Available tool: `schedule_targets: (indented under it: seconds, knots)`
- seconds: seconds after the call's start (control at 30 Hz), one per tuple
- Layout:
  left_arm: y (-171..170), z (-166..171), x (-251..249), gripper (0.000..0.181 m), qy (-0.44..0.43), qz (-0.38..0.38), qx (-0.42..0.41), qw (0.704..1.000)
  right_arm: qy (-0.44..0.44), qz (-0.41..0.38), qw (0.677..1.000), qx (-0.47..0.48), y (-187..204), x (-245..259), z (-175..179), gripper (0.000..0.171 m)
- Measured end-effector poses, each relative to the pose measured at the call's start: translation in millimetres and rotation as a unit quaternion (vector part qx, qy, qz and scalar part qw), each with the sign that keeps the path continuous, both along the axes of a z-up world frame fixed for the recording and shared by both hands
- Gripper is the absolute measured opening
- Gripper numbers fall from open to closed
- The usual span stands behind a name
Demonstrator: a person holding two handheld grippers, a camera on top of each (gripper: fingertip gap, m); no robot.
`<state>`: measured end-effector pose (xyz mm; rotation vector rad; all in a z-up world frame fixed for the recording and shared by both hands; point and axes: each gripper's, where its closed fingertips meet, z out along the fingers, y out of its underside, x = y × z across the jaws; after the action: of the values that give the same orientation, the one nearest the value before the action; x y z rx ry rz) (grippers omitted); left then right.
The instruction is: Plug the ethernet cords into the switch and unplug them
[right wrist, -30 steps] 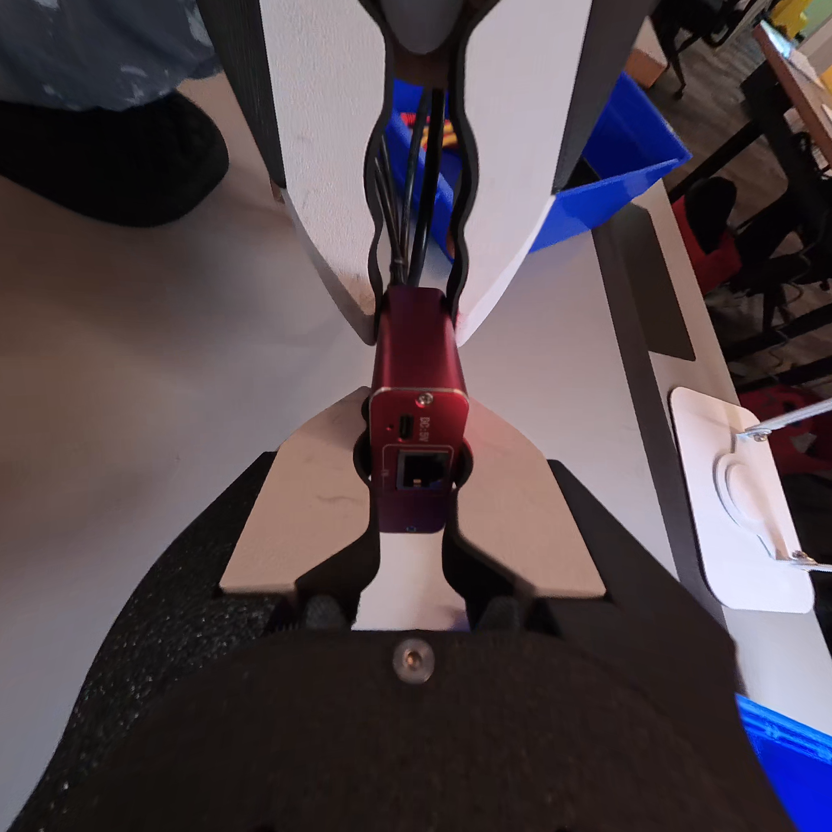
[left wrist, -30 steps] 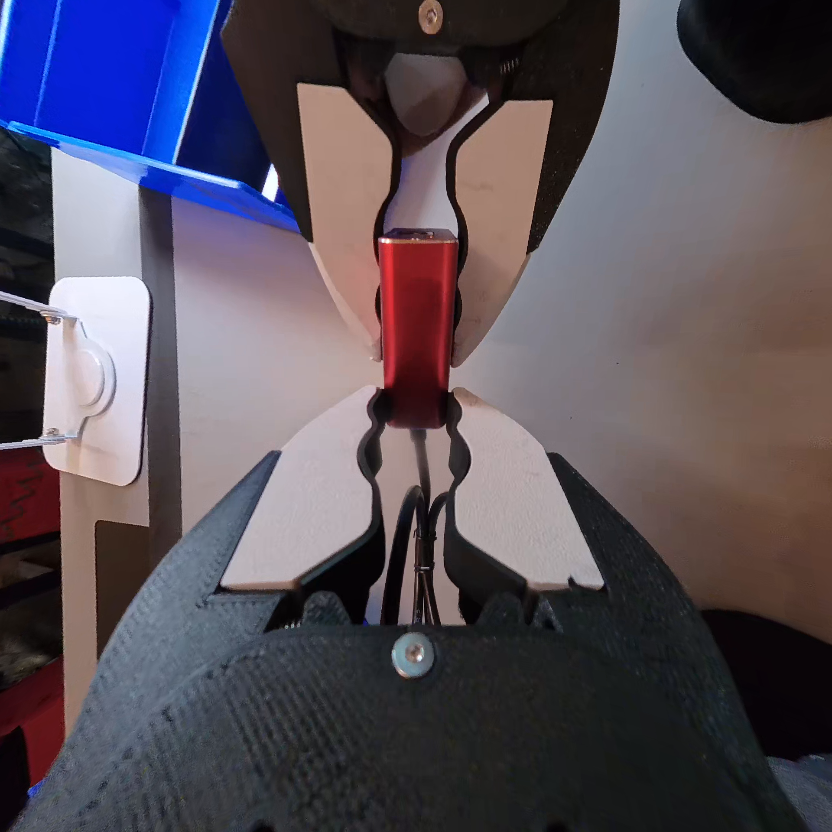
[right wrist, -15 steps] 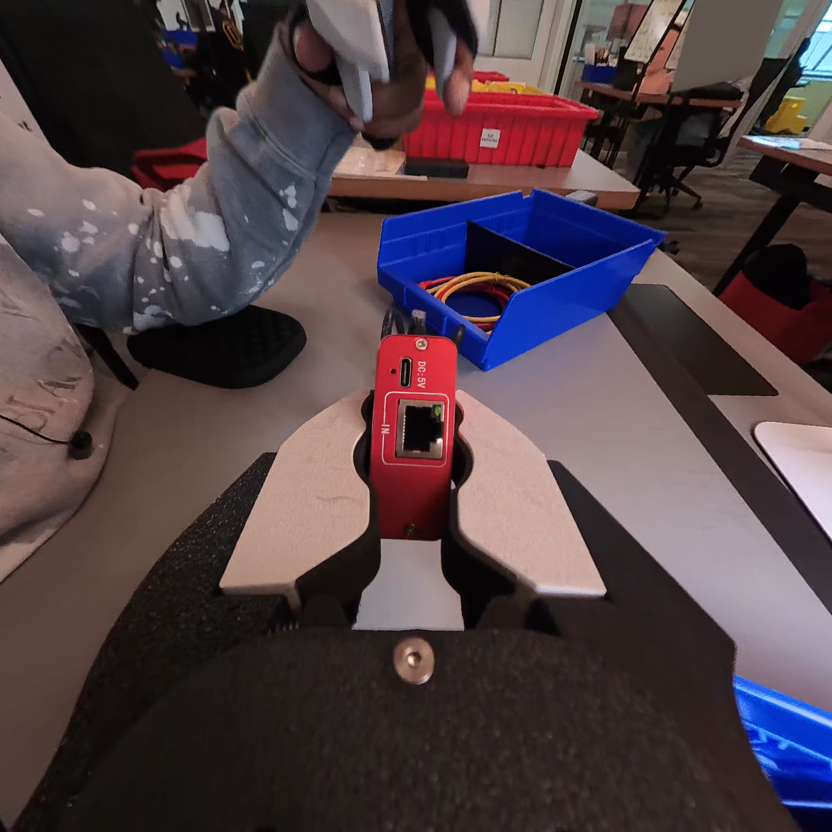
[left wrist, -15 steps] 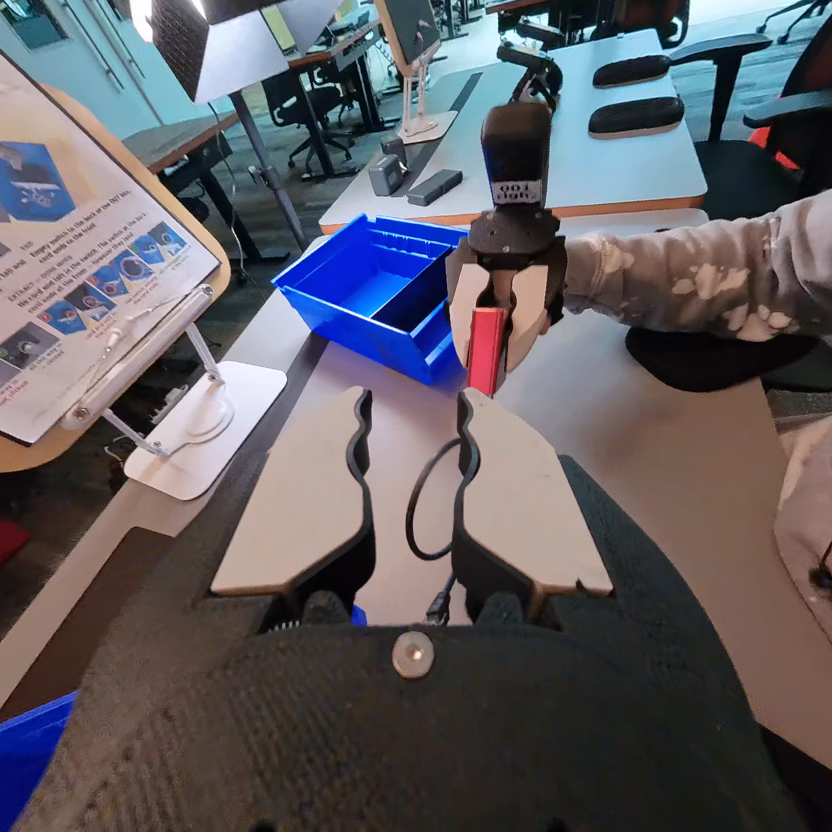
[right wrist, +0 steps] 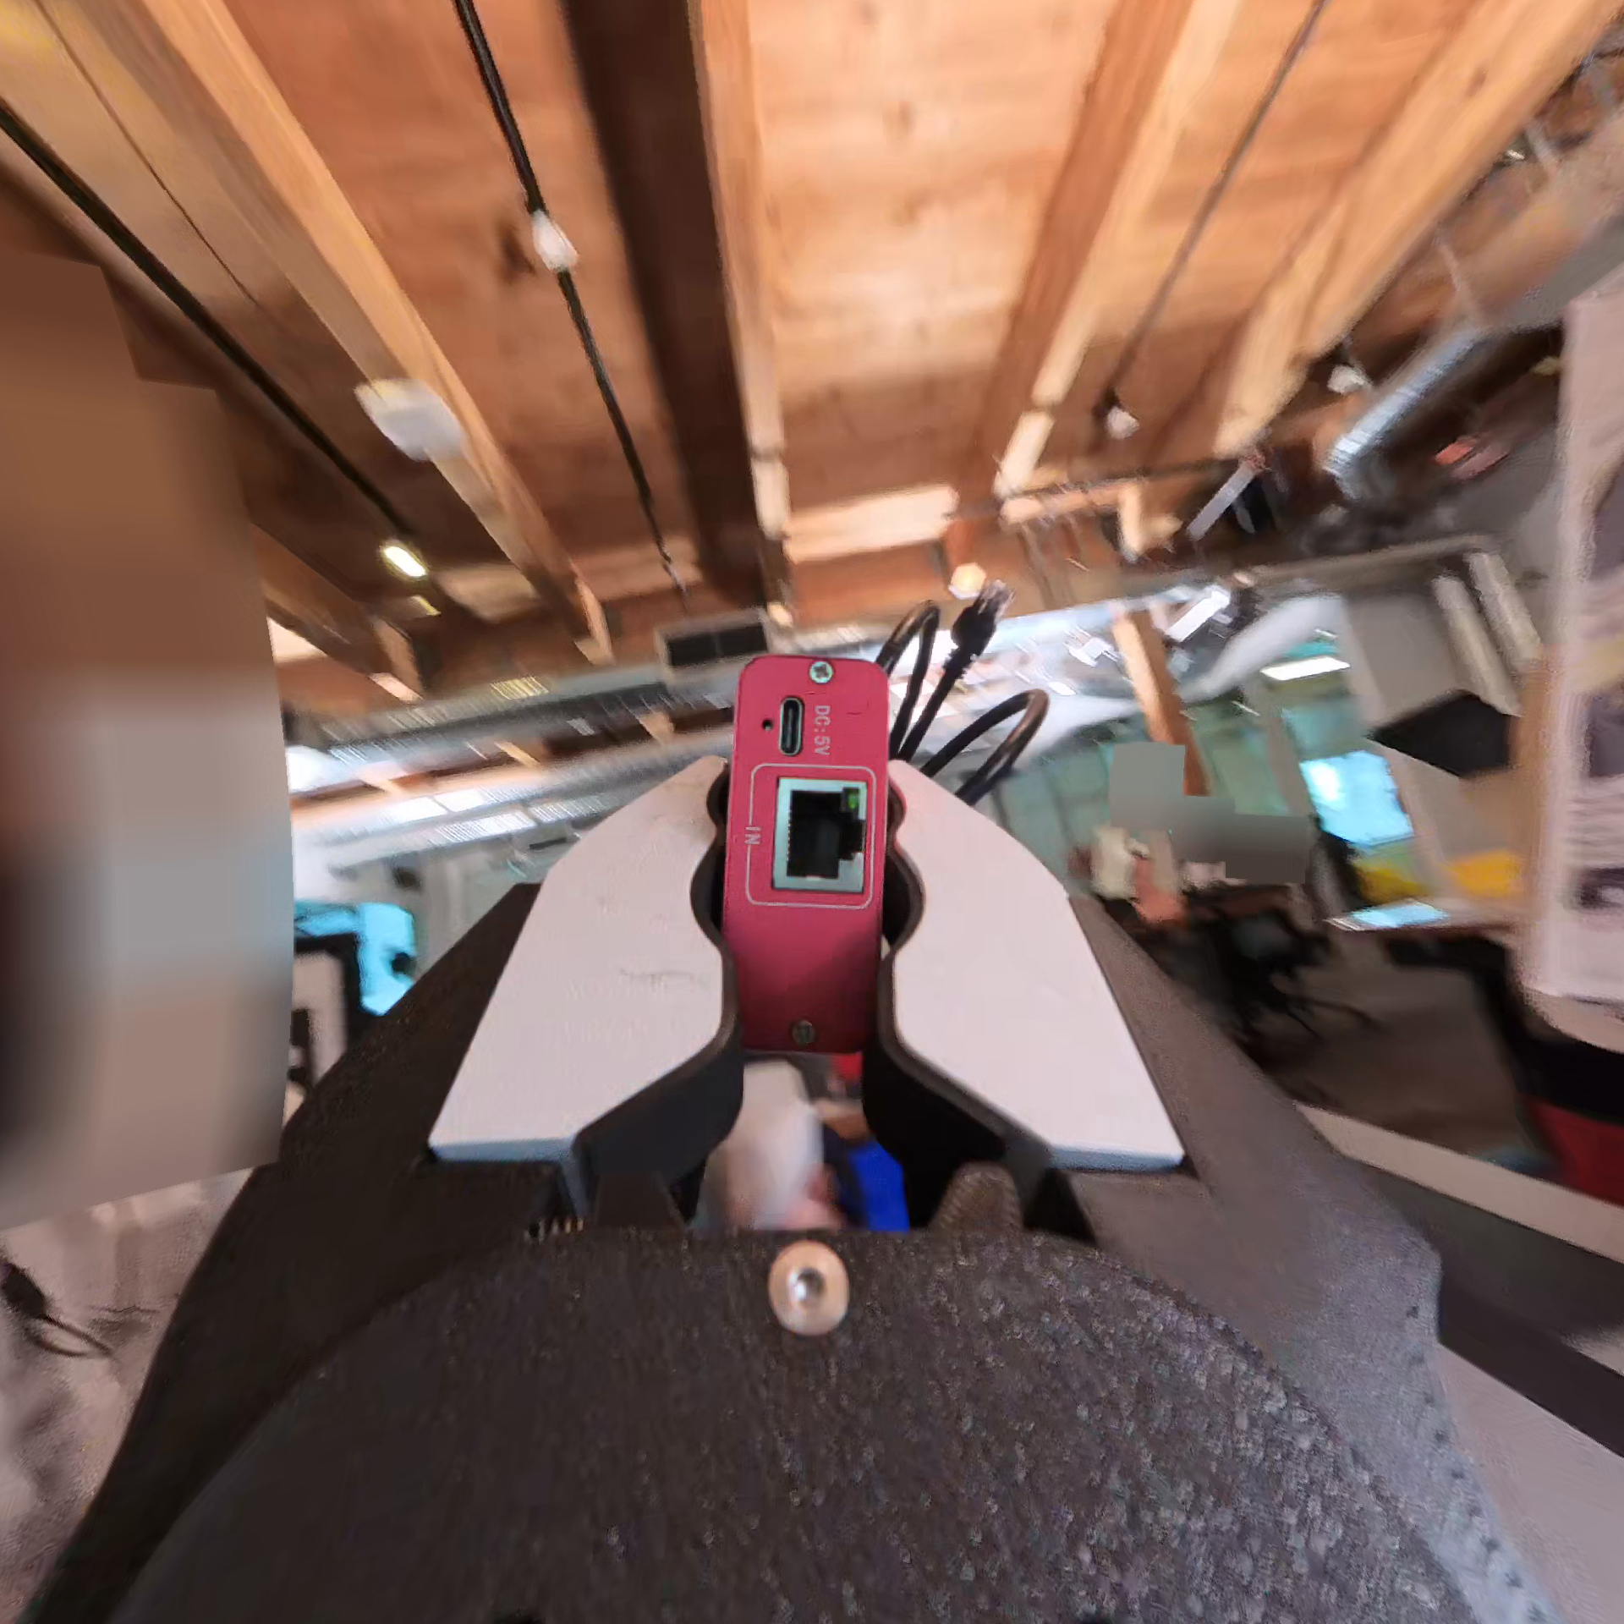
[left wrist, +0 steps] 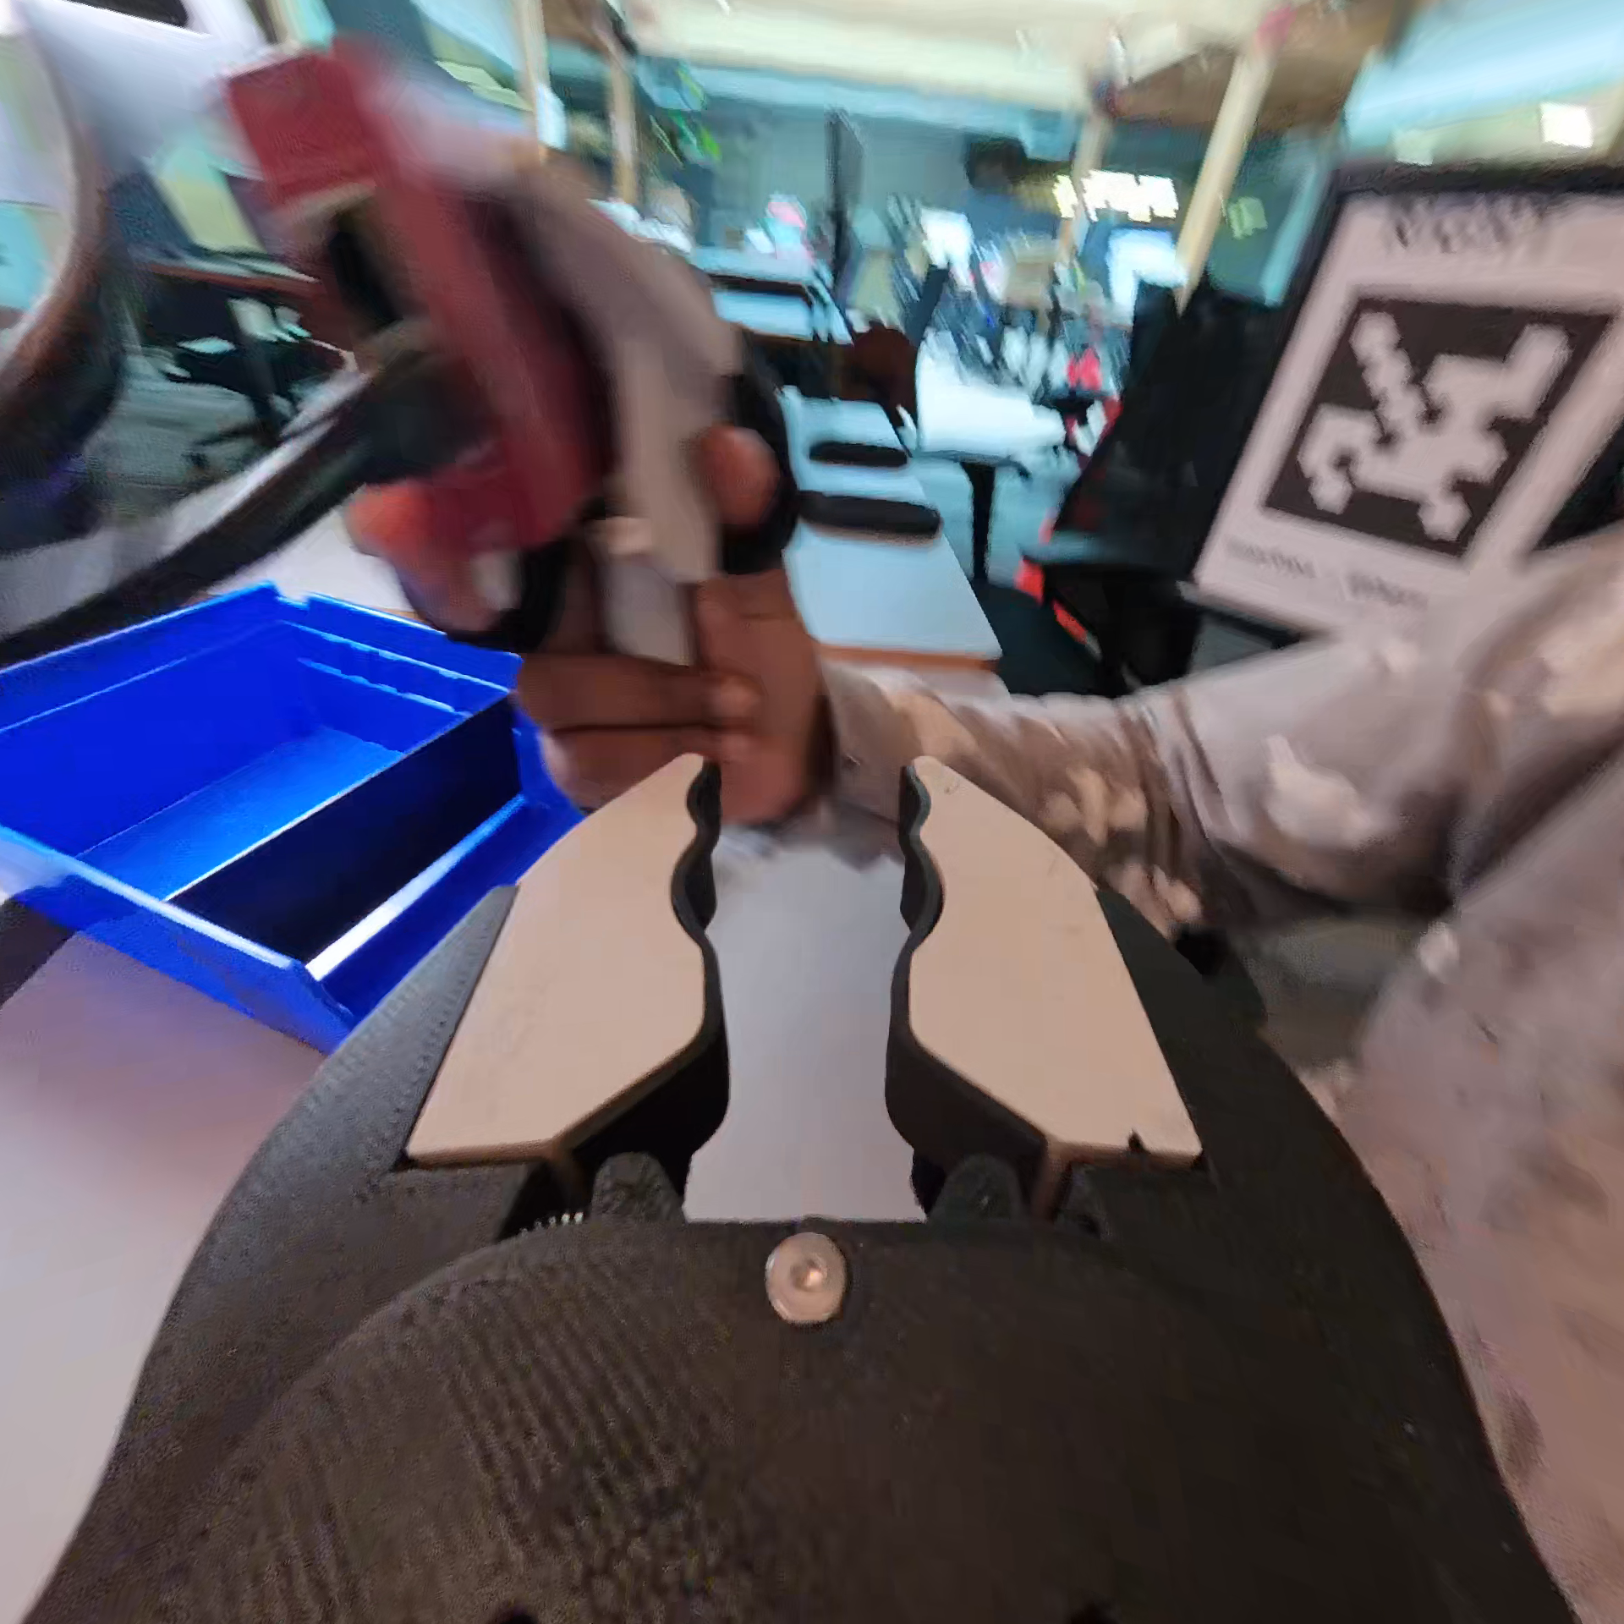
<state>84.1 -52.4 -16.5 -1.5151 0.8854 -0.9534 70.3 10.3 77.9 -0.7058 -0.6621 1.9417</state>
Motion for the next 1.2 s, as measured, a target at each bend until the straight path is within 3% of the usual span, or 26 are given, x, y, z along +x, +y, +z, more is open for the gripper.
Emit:
schedule_targets:
  seconds: [0.13,0.3,0.4,0.63,0.9,1.2]
  knots:
    - [20,38,-21,0.042,-0.129,0.06,0.024,0.989,0.033,0.063,0.997,-0.007,-19,-4,1,0.029]
    - [14,50,-53,0.024,-0.092,0.087,0.076,0.989,-0.039,0.052,0.996,0.055,-41,-38,-24,0.03]
    - [12,45,-62,0.024,-0.044,0.073,0.075,0.994,-0.101,0.042,0.989,0.099,-45,-50,-39,0.029]
    - [9,41,-67,0.024,-0.045,0.038,0.067,0.996,-0.249,-0.007,0.938,0.24,-56,-66,-75,0.038]
    - [7,38,-67,0.026,-0.045,0.022,0.069,0.996,-0.266,-0.01,0.933,0.241,-58,-68,-78,0.029]
    - [-4,45,-97,0.044,-0.013,0.007,0.056,0.998,-0.199,0.023,0.962,0.184,-55,-56,-57,0.028]
